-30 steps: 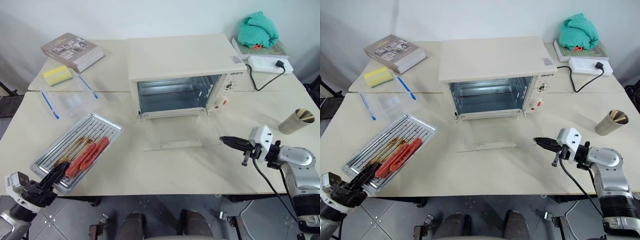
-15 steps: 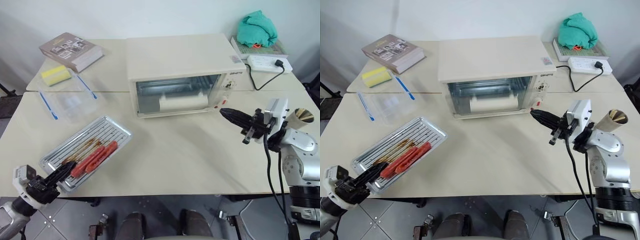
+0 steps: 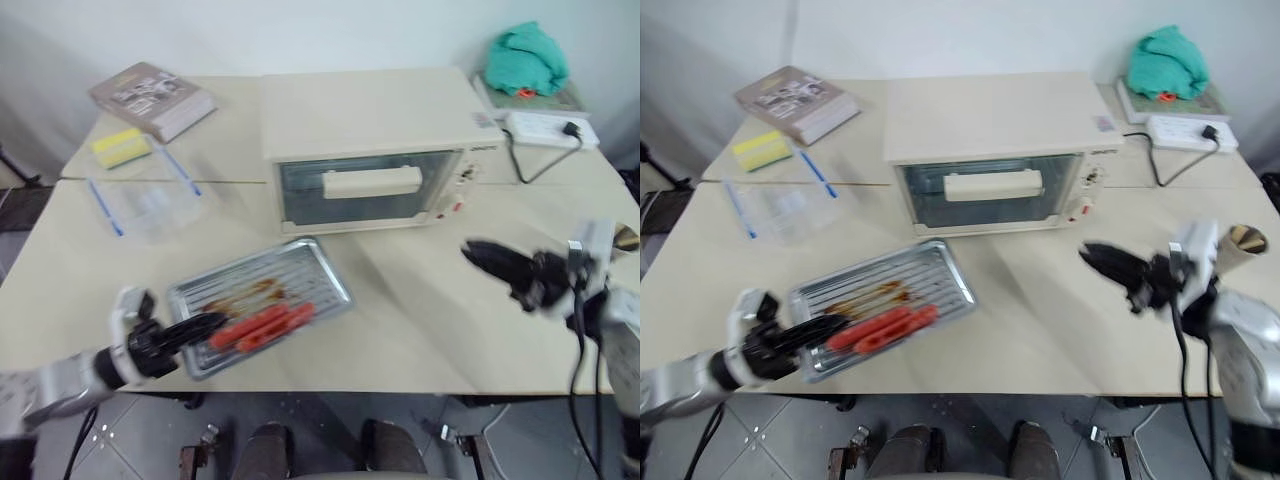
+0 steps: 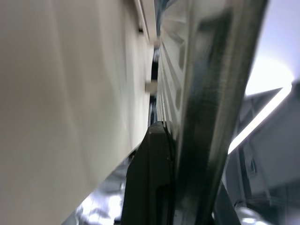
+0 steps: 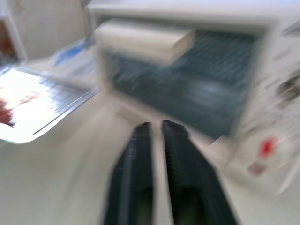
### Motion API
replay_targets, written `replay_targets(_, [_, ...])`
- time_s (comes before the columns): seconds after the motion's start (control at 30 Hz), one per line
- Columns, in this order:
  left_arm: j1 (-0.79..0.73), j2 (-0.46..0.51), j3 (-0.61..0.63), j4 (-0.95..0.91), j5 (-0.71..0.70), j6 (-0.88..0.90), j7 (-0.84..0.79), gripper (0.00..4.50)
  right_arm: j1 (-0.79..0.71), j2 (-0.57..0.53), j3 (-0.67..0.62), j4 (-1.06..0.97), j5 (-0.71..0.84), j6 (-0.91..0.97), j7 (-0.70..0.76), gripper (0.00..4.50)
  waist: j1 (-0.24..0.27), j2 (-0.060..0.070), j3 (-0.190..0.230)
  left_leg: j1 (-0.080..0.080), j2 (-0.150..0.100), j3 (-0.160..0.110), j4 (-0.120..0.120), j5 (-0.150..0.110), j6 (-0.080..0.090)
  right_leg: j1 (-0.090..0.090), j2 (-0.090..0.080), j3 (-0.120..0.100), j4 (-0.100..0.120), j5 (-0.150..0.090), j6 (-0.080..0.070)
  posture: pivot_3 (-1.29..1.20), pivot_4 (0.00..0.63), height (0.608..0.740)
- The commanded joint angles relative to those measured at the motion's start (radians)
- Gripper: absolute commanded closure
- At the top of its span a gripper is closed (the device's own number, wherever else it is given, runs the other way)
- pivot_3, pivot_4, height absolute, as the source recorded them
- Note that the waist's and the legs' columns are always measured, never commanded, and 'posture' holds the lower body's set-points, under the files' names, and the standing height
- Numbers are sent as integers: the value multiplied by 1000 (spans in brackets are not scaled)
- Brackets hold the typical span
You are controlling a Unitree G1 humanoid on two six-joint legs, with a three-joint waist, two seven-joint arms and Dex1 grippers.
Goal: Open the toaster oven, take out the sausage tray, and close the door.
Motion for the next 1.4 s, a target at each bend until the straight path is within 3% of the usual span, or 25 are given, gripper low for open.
replay_targets(0.03, [-131, -34, -99, 11, 100, 24, -55, 4500, 153, 3, -106, -151, 43, -1, 10, 2609, 3, 0, 0, 0, 0, 0, 1, 0, 0, 0, 0, 0, -1, 0, 0, 0, 150, 740])
replay_targets(0.17, [-239, -66, -172, 45, 214, 60, -115, 4500, 283, 20, -143, -221, 25, -36, 20, 1258, -3, -1, 0, 1, 0, 3, 1, 0, 1, 0, 0, 2, -2, 0, 0, 0, 150, 740])
replay_targets(0.3, [-414, -181, -281, 128, 383, 72, -152, 4500, 426, 48, -221, -263, -4, -96, 44, 24, 4, 0, 0, 1, 0, 4, 1, 0, 1, 0, 1, 3, -1, 0, 0, 0, 150, 740])
replay_targets(0.5, [-524, -306, -335, 242, 600, 56, -168, 4500, 517, 74, -257, -317, -6, -120, 22, 24, 5, 0, -1, 2, 0, 4, 2, 0, 1, 1, 1, 3, -1, 0, 1, 0, 150, 740])
replay_targets(0.67, [-564, -398, -263, 299, 682, 82, -106, 4500, 552, 98, -263, -371, 0, -119, -19, 24, 27, 2, -3, 3, 0, 4, 4, 1, 1, 3, 1, 4, -1, 1, 1, 0, 150, 740])
replay_targets(0.93, [-563, -427, -181, 264, 764, 211, -27, 4500, 570, 107, -248, -409, 1, -117, -57, 24, 24, 3, -4, 4, 0, 3, 4, 1, 1, 3, 1, 4, 0, 1, 1, 0, 150, 740])
replay_targets(1.17, [-539, -431, -148, 193, 718, 233, 78, 4500, 556, 114, -214, -417, -3, -120, -81, 24, 18, 2, -5, 4, 0, 3, 3, 1, 1, 3, 1, 4, 0, 1, 1, 0, 150, 740])
replay_targets(1.27, [-524, -410, -154, 131, 661, 233, 119, 3847, 544, 110, -203, -411, -7, -122, -86, 0, 14, 2, -5, 4, 1, 3, 3, 1, 1, 2, 1, 4, 0, 1, 1, 0, 150, 740])
replay_targets(1.4, [-502, -401, -115, 39, 638, 233, 159, 2640, 527, 108, -190, -399, -13, -123, -82, 0, 5, 2, -5, 3, 1, 3, 3, 1, 1, 2, 1, 4, 0, 1, 1, 0, 150, 740])
